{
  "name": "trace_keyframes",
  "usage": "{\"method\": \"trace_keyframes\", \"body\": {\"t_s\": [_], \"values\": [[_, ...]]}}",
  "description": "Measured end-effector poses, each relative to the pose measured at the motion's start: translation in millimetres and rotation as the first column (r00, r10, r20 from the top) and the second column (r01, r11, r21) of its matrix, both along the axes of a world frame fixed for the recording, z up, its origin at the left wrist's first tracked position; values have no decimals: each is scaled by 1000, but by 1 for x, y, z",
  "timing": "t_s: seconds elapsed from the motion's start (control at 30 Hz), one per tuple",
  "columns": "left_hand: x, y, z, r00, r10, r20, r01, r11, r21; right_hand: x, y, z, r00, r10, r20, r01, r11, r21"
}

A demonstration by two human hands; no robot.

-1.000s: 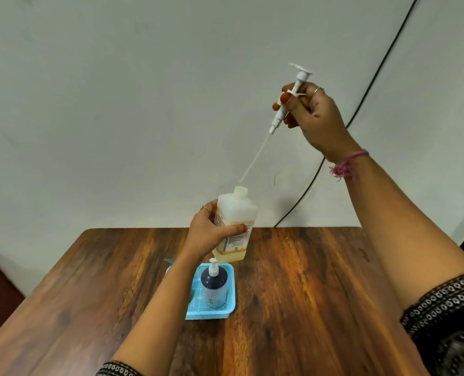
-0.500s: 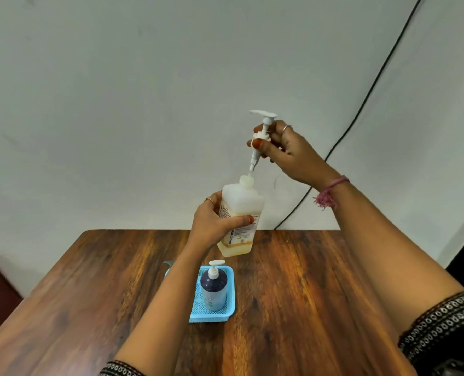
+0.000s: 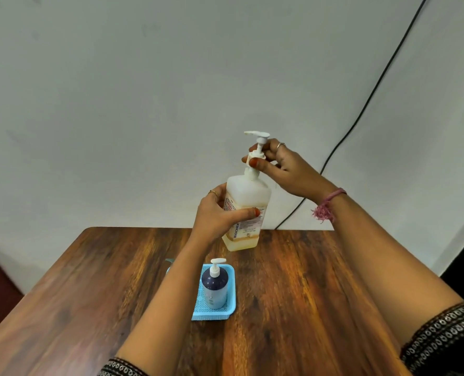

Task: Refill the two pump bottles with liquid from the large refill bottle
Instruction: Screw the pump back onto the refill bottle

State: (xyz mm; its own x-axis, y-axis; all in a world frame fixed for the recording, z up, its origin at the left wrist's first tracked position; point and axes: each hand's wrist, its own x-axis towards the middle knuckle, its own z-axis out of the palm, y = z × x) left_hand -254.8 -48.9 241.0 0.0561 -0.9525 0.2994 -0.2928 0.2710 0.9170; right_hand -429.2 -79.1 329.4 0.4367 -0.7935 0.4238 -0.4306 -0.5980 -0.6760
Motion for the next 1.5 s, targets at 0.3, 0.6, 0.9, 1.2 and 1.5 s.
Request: {"method": "trace_keyframes", "body": {"t_s": [0.3, 0.6, 0.9, 1.2, 1.5], "values": [[-2, 4, 0, 1000, -1, 3, 1, 1000, 4, -1, 5, -7, 999, -2, -44, 3, 1000, 14], [-2, 4, -5, 1000, 5, 1, -5, 1000, -3, 0, 5, -15, 996, -43, -80, 43, 999, -12], [-4, 5, -13, 1000, 12, -10, -12, 999, 35, -3, 6, -24, 996, -73, 53, 69, 994, 83], [-7, 1, -16, 1000, 23, 16, -23, 1000, 11, 4, 4, -34, 951, -227, 212, 200, 970, 138], [-8, -2, -18, 999, 45, -6, -45, 999, 8, 11, 3, -42, 879, -248, 407, 145, 953, 266]]}}
